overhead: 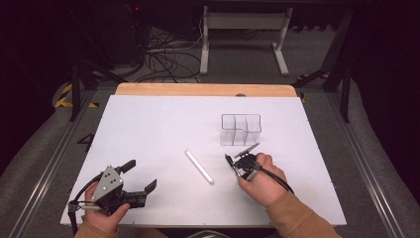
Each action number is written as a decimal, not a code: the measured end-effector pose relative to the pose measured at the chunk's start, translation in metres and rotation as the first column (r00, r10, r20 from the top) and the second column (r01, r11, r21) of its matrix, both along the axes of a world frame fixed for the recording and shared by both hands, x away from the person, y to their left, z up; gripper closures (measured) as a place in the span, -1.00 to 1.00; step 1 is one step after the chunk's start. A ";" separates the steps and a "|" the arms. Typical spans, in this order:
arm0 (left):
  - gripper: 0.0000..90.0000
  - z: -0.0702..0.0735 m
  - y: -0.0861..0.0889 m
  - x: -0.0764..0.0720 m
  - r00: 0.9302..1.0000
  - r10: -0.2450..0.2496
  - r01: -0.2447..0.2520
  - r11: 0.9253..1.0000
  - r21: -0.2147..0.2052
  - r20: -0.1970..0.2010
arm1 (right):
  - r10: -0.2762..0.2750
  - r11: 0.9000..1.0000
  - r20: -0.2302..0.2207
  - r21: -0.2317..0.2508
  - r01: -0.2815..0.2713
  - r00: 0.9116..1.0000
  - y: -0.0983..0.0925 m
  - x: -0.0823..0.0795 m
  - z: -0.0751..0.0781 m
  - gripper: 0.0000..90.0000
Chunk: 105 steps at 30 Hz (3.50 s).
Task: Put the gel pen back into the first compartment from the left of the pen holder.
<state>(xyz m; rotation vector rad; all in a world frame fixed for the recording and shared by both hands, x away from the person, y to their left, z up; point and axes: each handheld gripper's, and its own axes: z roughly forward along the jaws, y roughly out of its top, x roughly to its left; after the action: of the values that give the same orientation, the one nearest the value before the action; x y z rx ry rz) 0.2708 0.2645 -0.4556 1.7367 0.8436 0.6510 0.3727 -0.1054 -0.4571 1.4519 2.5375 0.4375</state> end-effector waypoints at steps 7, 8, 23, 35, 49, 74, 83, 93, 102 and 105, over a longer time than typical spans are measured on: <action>-0.79 0.002 -0.005 0.006 0.996 -0.088 0.088 0.996 0.026 -0.014 | 0.044 0.997 0.046 0.058 -0.047 0.998 -0.005 -0.005 0.019 0.78; -0.79 0.003 -0.007 0.006 0.995 -0.100 0.101 0.994 0.032 -0.016 | 0.058 0.996 0.054 0.057 -0.061 0.997 -0.005 -0.006 0.023 0.78; -0.68 0.008 -0.010 0.008 0.994 -0.111 0.111 0.992 0.058 -0.003 | 0.113 0.989 0.114 0.081 -0.123 0.987 -0.012 -0.010 0.048 0.78; -0.67 0.018 -0.017 0.017 0.976 -0.219 0.220 0.974 0.048 -0.019 | 0.392 0.911 0.146 0.073 -0.405 0.908 -0.008 -0.009 0.063 0.78; -0.63 0.026 -0.040 0.035 0.953 -0.303 0.304 0.950 0.069 -0.021 | 0.652 0.750 0.078 0.078 -0.656 0.754 0.002 0.000 0.067 0.77; -0.46 0.016 -0.084 0.054 0.878 -0.467 0.478 0.869 0.129 -0.108 | 0.828 0.554 0.087 0.020 -0.832 0.553 0.027 -0.004 0.067 0.78; -0.29 0.011 -0.091 0.054 0.853 -0.503 0.521 0.835 0.177 -0.141 | 0.861 0.502 0.091 0.000 -0.865 0.500 0.037 -0.006 0.066 0.77; 0.06 0.004 -0.097 0.054 0.827 -0.526 0.562 0.789 0.248 -0.197 | 0.890 0.450 0.097 -0.019 -0.893 0.446 0.047 -0.008 0.065 0.78; 0.44 0.001 -0.100 0.052 0.810 -0.544 0.587 0.752 0.300 -0.220 | 0.907 0.415 0.098 -0.031 -0.909 0.410 0.051 -0.011 0.064 0.77; 0.51 0.000 -0.100 0.052 0.809 -0.543 0.588 0.744 0.317 -0.225 | 0.910 0.407 0.097 -0.037 -0.913 0.402 0.051 -0.011 0.064 0.77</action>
<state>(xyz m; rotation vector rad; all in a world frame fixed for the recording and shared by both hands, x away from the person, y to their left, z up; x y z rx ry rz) 0.3228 0.1644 -0.4552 2.2599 0.2208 0.2978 0.3622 -0.0541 -0.3933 -0.1914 2.9973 0.6386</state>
